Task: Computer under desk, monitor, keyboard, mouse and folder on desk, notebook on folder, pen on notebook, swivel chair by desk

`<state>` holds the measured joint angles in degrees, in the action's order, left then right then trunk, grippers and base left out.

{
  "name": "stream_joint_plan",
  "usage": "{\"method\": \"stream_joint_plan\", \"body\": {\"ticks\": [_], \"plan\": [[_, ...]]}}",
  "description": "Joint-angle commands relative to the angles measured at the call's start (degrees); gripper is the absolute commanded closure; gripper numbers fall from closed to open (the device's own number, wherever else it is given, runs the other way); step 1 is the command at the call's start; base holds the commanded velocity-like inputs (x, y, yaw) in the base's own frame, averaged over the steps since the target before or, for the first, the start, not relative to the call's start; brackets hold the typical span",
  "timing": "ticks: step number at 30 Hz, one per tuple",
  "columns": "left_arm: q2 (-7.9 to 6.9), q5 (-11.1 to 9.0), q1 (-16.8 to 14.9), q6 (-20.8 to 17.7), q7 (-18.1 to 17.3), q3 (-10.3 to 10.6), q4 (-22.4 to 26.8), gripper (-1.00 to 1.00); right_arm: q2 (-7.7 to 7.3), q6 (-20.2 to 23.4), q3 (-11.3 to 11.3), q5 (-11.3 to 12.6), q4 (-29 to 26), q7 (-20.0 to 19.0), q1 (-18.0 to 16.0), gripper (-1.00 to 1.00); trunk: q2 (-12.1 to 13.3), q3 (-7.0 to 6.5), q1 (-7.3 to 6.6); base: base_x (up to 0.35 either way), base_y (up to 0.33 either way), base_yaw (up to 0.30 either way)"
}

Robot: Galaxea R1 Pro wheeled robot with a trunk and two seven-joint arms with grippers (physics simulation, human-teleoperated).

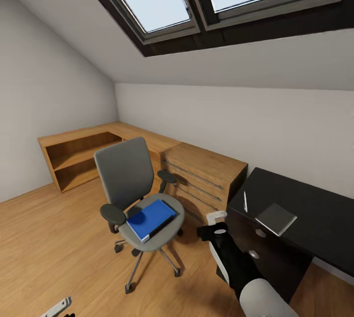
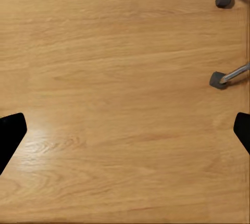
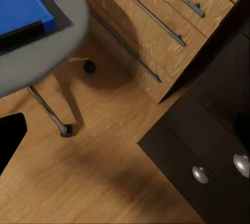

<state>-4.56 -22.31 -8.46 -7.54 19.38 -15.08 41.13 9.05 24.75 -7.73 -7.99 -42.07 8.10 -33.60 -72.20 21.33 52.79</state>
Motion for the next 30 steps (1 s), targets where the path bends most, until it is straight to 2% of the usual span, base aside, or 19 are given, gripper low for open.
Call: {"method": "stream_joint_plan", "body": {"ticks": [1,3,7,11,22,30], "plan": [[0.32,-0.52,-0.01,-0.26,0.24,-0.29,0.45,-1.0,0.32,0.46,-0.47,-0.52,-0.41,0.1,-0.36,-1.0,-0.04,0.07,0.0,0.0,0.0,0.0],[0.97,-0.52,-0.01,-0.26,0.24,-0.93,1.09,-1.0,0.95,0.46,-1.0,-0.52,-1.06,0.1,-1.01,-1.0,-0.04,0.07,0.0,0.0,0.0,0.0],[1.83,-0.37,0.06,0.12,0.3,-1.17,2.37,-1.0,0.95,0.57,-1.15,-0.63,-2.35,0.2,-2.18,-1.0,-0.04,0.07,0.0,0.0,0.0,0.0],[2.4,-0.2,0.17,1.41,0.32,-1.31,3.54,-1.0,0.95,0.57,-1.34,-0.65,-2.24,0.23,-1.82,-1.0,-0.04,0.07,0.0,0.0,0.0,0.0],[2.69,-0.15,0.2,4.94,0.24,-1.25,3.61,-1.0,0.95,0.56,-1.44,-0.54,-2.14,0.25,-1.58,-1.0,-0.04,0.07,0.0,0.0,0.0,0.0],[2.77,-0.24,0.2,4.93,0.22,-1.11,3.14,-1.0,0.95,0.32,-1.58,-0.42,-2.14,0.25,-1.08,-1.0,-0.04,0.07,0.0,0.0,0.0,0.014]]}}
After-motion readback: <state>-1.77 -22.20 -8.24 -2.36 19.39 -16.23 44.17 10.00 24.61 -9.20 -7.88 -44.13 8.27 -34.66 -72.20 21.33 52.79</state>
